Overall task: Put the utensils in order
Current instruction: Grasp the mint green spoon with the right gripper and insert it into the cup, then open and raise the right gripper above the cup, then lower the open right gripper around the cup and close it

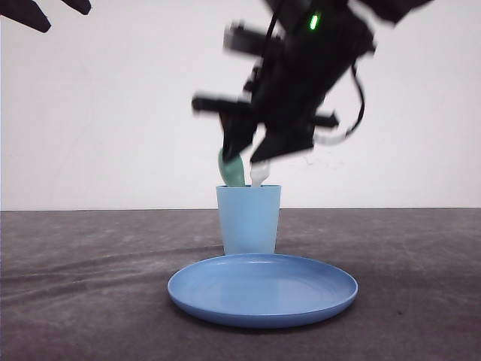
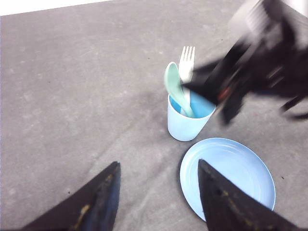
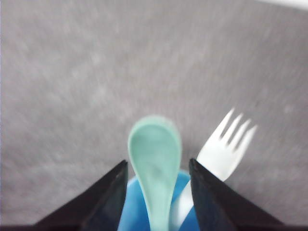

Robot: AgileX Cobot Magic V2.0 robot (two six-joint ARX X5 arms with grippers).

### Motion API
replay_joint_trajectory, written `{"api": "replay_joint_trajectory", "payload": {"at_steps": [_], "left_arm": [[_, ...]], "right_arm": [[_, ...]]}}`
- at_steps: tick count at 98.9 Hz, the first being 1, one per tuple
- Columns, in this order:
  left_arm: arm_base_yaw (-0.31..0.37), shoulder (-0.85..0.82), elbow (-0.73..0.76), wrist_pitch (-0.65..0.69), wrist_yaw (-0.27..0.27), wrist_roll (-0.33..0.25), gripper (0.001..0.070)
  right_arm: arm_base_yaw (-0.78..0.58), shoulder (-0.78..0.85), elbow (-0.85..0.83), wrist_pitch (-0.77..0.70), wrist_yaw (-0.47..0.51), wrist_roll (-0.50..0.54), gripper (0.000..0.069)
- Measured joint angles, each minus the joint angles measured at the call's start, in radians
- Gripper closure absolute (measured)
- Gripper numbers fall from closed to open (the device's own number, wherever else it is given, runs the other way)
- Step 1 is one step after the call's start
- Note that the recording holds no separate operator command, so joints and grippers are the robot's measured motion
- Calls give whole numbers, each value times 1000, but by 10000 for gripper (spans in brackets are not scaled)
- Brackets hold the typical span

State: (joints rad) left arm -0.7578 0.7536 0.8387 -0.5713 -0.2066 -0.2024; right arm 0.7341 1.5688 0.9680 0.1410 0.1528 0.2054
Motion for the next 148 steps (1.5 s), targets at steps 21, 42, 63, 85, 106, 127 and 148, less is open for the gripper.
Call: {"api": "replay_joint_trajectory", "payload": {"at_steps": [21, 42, 63, 85, 106, 127, 148], "left_arm": [[0, 0, 0, 0, 0, 0, 405], [0, 0, 0, 6, 0, 0, 405], [0, 0, 0, 6, 0, -6, 405], [0, 0, 0, 6, 0, -18, 405], [0, 0, 0, 6, 0, -23, 405], [0, 0, 0, 5, 0, -23, 405], [0, 0, 0, 1, 0, -23, 405]], "right_arm": [[23, -224, 0, -160, 0, 0, 425], [52, -343, 0, -362, -7, 28, 74], [58, -332, 0, -538, -30, 103, 11], [66, -289, 0, -605, -40, 183, 11], [77, -201, 0, -607, -48, 241, 11], [68, -73, 0, -550, -48, 264, 11], [34, -4, 0, -428, -126, 265, 11]]}}
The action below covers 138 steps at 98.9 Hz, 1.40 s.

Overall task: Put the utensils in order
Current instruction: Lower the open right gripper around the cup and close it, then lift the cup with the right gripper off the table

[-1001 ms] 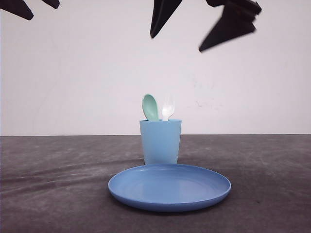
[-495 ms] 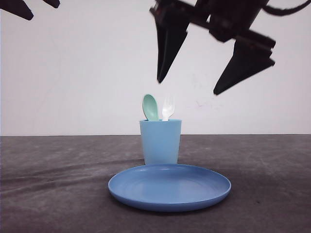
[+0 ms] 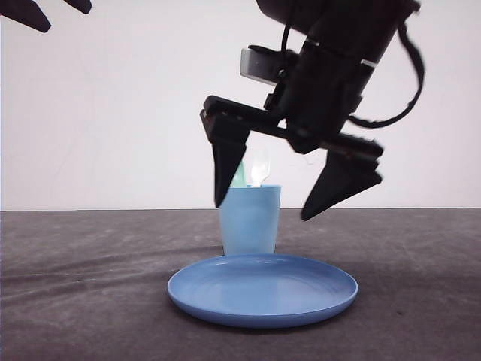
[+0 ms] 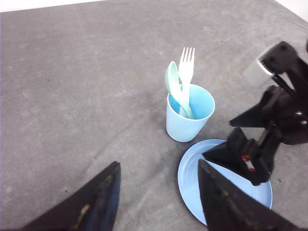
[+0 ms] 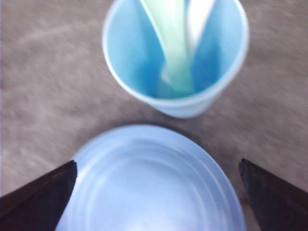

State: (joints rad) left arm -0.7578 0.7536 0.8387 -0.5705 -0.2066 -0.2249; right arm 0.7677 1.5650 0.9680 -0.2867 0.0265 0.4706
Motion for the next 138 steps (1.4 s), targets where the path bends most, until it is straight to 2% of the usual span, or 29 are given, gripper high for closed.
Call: {"api": "replay_joint_trajectory", "payload": {"at_steps": [20, 47, 124, 131, 138], "left_arm": [[0, 0, 0, 0, 0, 0, 405], [0, 0, 0, 0, 0, 0, 405], [0, 0, 0, -1, 0, 0, 405], [0, 0, 0, -1, 0, 0, 405], [0, 0, 0, -1, 0, 0, 405]], "right_arm": [[-19, 63, 15, 22, -6, 2, 11], [-28, 151, 121, 16, -5, -26, 11], [-87, 290, 224, 48, -23, -55, 12], [-87, 290, 224, 51, -19, -55, 47], [-87, 290, 224, 55, -12, -59, 132]]}}
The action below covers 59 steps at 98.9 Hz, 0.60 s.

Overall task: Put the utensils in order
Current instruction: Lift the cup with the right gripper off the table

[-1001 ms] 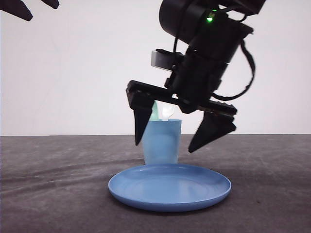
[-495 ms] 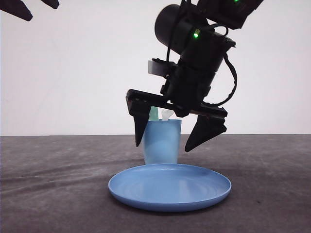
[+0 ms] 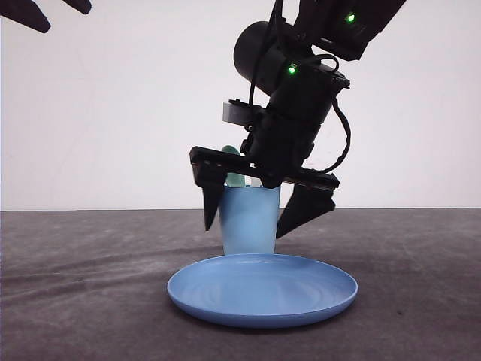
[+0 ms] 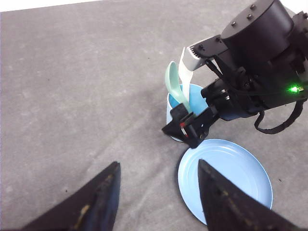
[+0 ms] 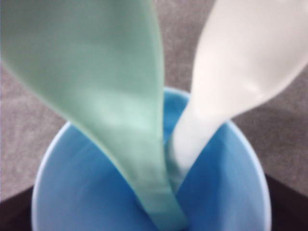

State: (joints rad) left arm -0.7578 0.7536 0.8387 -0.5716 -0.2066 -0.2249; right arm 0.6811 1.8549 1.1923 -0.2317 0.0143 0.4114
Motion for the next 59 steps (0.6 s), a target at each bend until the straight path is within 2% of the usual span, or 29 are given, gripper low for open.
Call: {"api": "replay_joint_trajectory", "payload": {"at_steps": [8, 15, 37, 59], "left_arm": [[0, 0, 0, 0, 0, 0, 405], [0, 0, 0, 0, 0, 0, 405], [0, 0, 0, 0, 0, 0, 405], [0, 0, 0, 0, 0, 0, 405]], "right_arm": [[0, 0, 0, 0, 14, -14, 238], [0, 0, 2, 0, 13, -22, 280], [0, -19, 17, -75, 16, -55, 286], [18, -175, 52, -188, 60, -132, 287]]}}
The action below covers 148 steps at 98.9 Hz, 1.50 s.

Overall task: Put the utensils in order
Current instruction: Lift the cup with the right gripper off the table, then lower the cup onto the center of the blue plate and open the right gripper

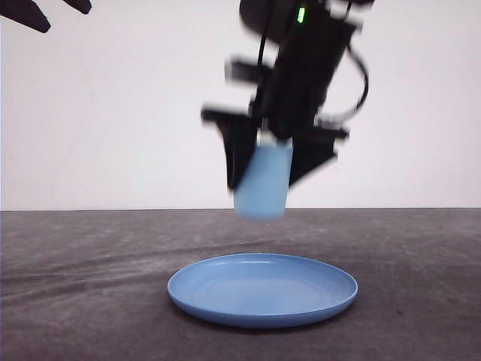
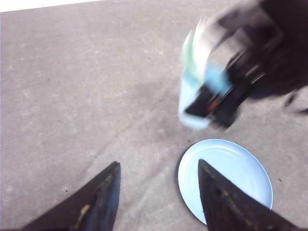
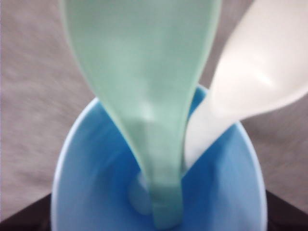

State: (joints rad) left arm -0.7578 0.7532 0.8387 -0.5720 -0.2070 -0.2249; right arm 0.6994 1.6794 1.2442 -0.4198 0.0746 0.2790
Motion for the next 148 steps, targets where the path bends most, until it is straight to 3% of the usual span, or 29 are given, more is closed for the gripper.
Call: {"api": "replay_joint_trajectory", "payload": {"at_steps": [30, 56, 77, 116, 148], "left_arm": [[0, 0, 0, 0, 0, 0, 405], [0, 0, 0, -3, 0, 0, 405], [0, 0, 0, -4, 0, 0, 405], [0, 0, 0, -15, 0, 0, 405], [0, 0, 0, -24, 0, 0, 405]], "right_arm": [[74, -248, 4, -158, 32, -48, 287], [142, -304, 0, -257, 61, -53, 287], [218, -303, -109, -191, 81, -50, 287], [272, -242, -356, 80, 111, 11, 289], [274, -143, -383, 172, 132, 18, 290]]}}
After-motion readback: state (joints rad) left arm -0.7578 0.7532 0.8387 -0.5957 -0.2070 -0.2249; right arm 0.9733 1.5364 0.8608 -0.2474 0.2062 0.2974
